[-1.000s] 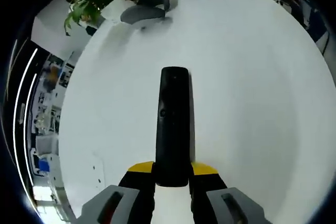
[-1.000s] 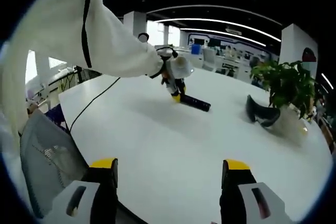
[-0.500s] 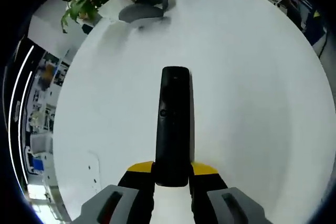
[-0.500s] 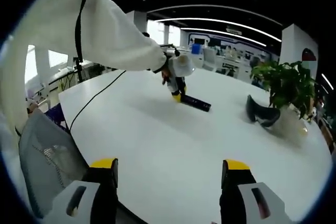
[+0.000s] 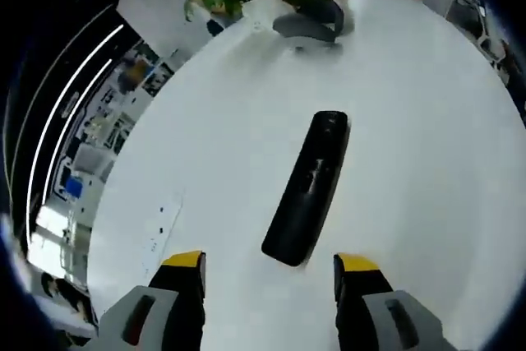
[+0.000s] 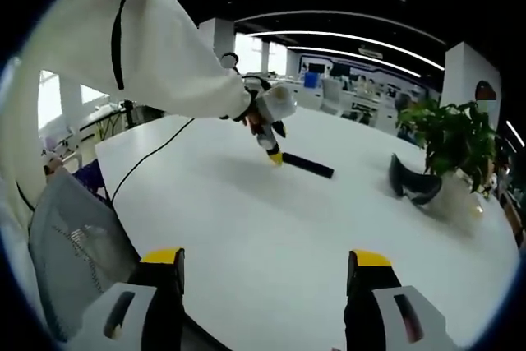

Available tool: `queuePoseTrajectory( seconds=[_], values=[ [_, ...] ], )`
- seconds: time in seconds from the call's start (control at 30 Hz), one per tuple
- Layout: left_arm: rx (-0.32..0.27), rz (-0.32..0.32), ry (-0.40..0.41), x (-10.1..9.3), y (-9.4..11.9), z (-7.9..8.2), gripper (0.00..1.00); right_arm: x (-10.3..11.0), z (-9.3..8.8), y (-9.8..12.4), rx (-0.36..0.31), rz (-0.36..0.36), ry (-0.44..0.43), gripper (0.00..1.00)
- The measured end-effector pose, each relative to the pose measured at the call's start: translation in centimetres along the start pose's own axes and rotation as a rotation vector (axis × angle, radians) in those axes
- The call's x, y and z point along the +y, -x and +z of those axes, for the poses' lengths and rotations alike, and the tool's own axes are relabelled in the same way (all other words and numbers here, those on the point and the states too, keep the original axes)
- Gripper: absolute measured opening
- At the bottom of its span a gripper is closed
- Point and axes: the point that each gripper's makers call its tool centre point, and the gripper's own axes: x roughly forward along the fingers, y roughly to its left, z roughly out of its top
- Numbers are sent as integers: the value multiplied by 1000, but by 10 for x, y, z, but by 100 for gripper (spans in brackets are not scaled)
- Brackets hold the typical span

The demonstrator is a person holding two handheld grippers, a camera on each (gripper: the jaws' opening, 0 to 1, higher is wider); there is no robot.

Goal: Press the specified remote control buttons in sequence, fully releasing each button before pressing the next.

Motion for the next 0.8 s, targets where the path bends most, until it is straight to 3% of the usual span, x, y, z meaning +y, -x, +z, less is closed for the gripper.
queuePoseTrajectory(
  seconds=[0.07,0.17,0.3,0.43,0.53,0.6,0.7,0.77,0.8],
  values=[
    [-24,7,67,-1,3,-1,69,0,1,0,-4,1,1,80],
    [-118,1,246,-10,13,2,71,4,3,0,-10,6,13,80],
    [-228,-11,402,-20,30,12,77,2,5,1,-18,-3,21,79],
    [-325,-9,466,-35,59,22,76,1,8,2,-34,-6,16,79],
    [-402,32,460,-42,81,27,83,1,8,2,-37,-3,17,79],
    [-429,30,486,-52,97,25,83,2,9,2,-43,-2,18,79],
    [-425,35,423,-66,119,18,82,-1,11,4,-57,-11,14,80],
    [-425,30,425,-78,136,16,83,-4,12,5,-63,-17,-3,81],
    [-476,18,448,-86,150,20,83,-4,13,6,-74,-16,-10,81]
  ],
)
